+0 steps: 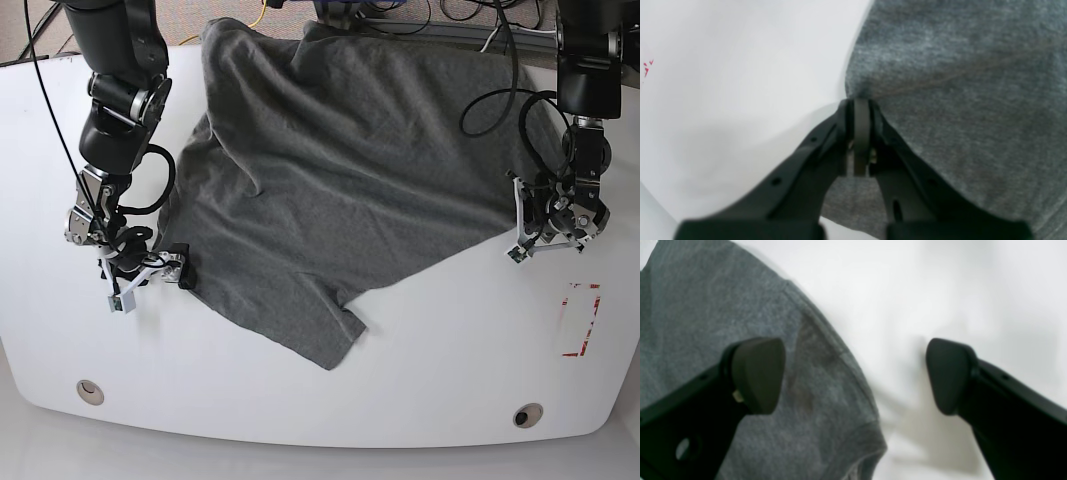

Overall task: Layout the t-shirt on the table in an organized manner, then fold the t-shirt properly
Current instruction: 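Pull the hem with the right gripper while the left gripper holds the shirt, then release the shirt with the left gripper and move it along the shirt edge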

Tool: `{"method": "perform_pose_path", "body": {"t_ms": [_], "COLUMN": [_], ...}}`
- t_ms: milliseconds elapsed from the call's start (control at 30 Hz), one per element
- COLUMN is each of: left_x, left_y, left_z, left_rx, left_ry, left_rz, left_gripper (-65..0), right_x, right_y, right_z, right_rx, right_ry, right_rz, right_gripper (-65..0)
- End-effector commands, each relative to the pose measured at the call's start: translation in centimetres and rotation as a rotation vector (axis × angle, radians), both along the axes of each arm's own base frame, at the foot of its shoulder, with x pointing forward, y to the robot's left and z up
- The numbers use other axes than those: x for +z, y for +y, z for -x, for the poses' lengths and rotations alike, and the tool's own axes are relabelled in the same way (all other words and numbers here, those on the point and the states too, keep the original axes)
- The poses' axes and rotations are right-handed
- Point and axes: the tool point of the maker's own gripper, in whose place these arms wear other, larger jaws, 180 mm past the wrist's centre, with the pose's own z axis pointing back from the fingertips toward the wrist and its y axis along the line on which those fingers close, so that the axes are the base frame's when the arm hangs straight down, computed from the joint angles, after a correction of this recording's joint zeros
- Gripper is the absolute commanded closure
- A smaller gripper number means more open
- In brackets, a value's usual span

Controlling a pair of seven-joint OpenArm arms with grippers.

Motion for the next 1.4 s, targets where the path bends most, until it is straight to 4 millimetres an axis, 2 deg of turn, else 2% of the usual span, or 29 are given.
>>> {"method": "perform_pose_path", "body": {"t_ms": [0,167,367,500,567,633,833,967,1100,1300,1367], "left_x": [0.1,0.2,0.3,0.4,0.4,0.5,1.0,1.1,1.2,2.5,3.0], "left_y": [0.1,0.2,0.1,0.1,0.1,0.1,0.2,0.2,0.2,0.4,0.9], "left_z": [0.1,0.0,-0.2,-0.3,-0.3,-0.4,-1.0,-1.1,-1.2,-2.6,-2.9], "left_rx": [-0.004,-0.001,-0.003,-0.003,-0.004,-0.003,-0.001,0.000,0.000,0.014,0.042], "left_ry": [0.005,0.003,-0.003,-0.004,-0.006,-0.008,-0.025,-0.026,-0.030,-0.069,-0.086], "left_rz": [-0.005,-0.004,-0.003,-0.003,-0.003,-0.003,-0.003,-0.003,0.000,0.007,0.017], "left_gripper": [0.0,0.0,0.0,0.0,0.0,0.0,0.0,0.0,0.0,-0.1,-3.3], "right_x": [1.0,-0.1,-1.2,-1.6,-1.7,-1.8,-2.5,-2.5,-2.5,-1.7,-1.2], "right_y": [0.7,2.2,3.7,4.0,4.1,4.1,4.1,4.0,3.8,3.3,3.1], "right_z": [-1.0,-0.2,0.5,0.9,1.0,1.1,1.8,1.9,1.9,1.4,1.2], "right_rx": [0.014,0.044,0.061,0.063,0.063,0.064,0.066,0.065,0.063,0.063,0.064], "right_ry": [-0.026,0.038,0.069,0.078,0.080,0.084,0.100,0.102,0.102,0.078,0.065], "right_rz": [-0.009,-0.019,-0.043,-0.047,-0.048,-0.048,-0.047,-0.046,-0.042,-0.018,-0.006], "right_gripper": [-64.0,-51.7,-49.9,-49.1,-46.8,-40.6,-13.8,-1.3,0.0,-0.2,-0.2]}}
